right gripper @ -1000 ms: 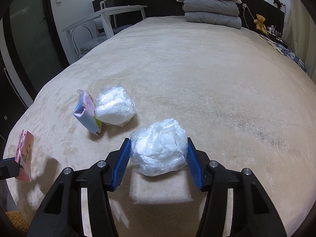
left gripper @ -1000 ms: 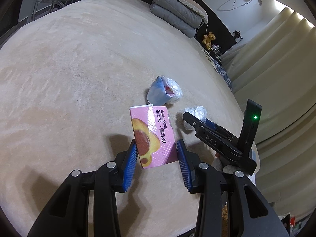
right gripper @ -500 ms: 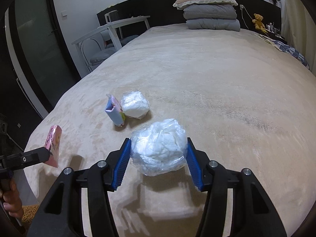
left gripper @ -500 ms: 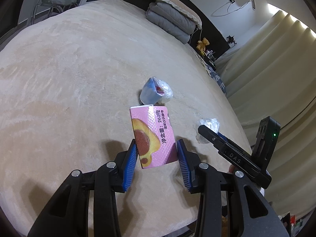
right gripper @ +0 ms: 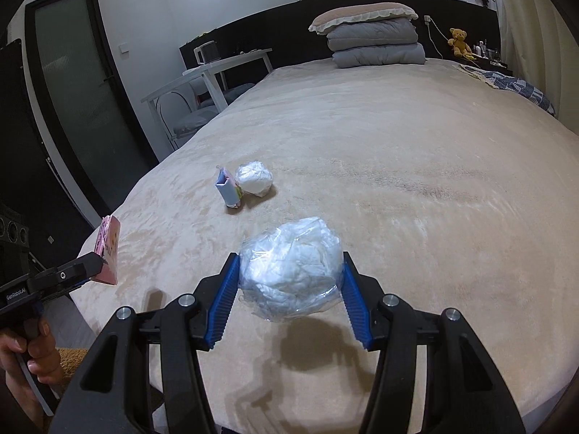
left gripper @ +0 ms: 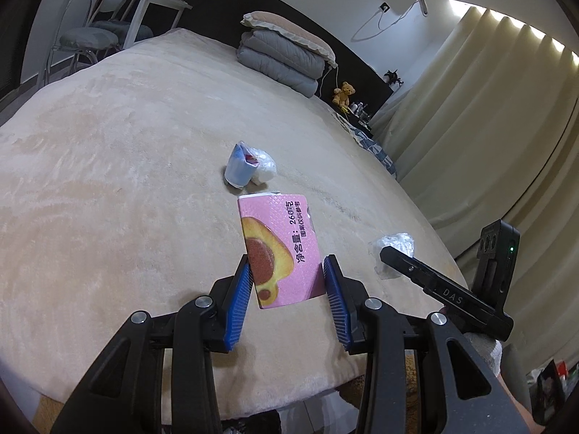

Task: Collect trash
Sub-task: 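Carry the pink box and white bag down over the black bin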

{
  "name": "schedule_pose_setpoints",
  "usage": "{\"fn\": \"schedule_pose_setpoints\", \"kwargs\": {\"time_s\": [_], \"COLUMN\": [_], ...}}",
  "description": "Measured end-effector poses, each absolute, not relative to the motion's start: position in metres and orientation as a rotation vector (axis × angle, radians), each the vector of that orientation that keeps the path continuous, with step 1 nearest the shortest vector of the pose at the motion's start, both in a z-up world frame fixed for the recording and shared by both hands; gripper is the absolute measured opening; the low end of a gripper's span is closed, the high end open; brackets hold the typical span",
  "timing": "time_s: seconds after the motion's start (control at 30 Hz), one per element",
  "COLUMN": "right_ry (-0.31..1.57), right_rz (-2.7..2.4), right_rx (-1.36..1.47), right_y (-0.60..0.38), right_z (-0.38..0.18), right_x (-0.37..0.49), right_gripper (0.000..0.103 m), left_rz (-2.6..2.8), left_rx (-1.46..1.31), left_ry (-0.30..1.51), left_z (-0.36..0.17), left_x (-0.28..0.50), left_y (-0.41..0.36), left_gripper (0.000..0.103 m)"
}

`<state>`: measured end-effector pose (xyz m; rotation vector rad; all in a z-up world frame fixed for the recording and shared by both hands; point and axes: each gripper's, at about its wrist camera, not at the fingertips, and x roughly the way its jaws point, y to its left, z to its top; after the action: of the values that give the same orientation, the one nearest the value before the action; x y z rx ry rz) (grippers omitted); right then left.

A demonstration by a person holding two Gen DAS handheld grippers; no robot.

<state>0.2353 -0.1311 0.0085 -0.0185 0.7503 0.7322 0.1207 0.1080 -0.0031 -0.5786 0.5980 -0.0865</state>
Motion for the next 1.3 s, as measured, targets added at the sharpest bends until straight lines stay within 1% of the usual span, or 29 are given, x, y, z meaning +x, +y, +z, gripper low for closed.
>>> {"fn": "schedule_pose_setpoints", "kwargs": {"time_s": [0.33, 0.67, 1.03, 1.3], "right_ry": [0.738, 0.742, 0.779, 0.814], "right_rz": [0.747, 0.771, 0.773, 0.783], "right_rx": [0.003, 0.030, 0.011, 0.017], "right_y": [-0.166, -0.184, -0.187, -0.187], "right_z": [0.007, 0.000, -0.014, -0.023], "right_x": [0.177, 0.125, 0.094, 0.083], "right_gripper": [0.055, 0.055, 0.055, 0.055], "left_rz": [-0.127, -0.134, -0.125, -0.113], "left_rx": [-0.454, -0.398, -0.400, -0.408], "left_ry": [0.589, 0.627, 0.627, 0.693], "left_z": [-0.007, -0.021, -0.028, -0.044], "left_x": [0.083, 0.056, 0.023, 0.014], "left_y": [0.063, 0.031, 0.009, -0.004], "left_gripper": [0.038, 0.038, 0.038, 0.038]}}
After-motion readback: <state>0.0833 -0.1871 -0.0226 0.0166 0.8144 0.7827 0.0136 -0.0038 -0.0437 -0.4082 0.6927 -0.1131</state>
